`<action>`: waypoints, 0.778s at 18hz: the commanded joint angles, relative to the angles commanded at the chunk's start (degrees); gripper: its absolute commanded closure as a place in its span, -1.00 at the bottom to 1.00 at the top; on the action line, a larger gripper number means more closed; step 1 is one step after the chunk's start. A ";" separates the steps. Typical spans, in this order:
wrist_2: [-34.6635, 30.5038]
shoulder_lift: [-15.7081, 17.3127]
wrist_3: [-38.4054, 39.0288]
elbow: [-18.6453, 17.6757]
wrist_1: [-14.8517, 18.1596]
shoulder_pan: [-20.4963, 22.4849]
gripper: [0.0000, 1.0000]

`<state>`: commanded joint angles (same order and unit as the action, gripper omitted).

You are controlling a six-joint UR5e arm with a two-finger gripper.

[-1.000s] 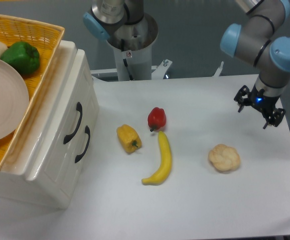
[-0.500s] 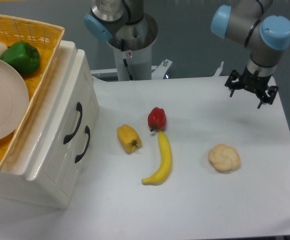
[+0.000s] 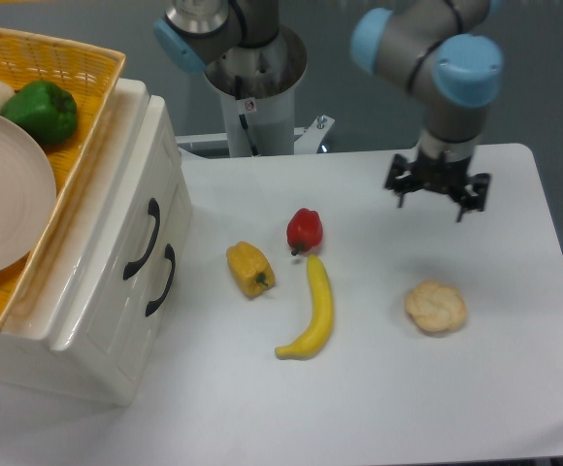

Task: Slide open the top white drawer
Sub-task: 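Move the gripper from its start pose toward the white cabinet's drawers, then lower the gripper to the black handle of the upper drawer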

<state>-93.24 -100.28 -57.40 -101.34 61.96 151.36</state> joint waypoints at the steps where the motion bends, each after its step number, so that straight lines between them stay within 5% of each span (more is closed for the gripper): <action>1: 0.43 0.09 1.57 -0.09 0.00 -0.80 -1.00; 5: 2.98 0.26 11.24 0.79 1.22 -4.49 -1.00; 14: 11.50 1.05 22.50 4.92 11.06 -11.17 -1.00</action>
<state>-81.75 -99.23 -34.90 -96.42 73.02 140.19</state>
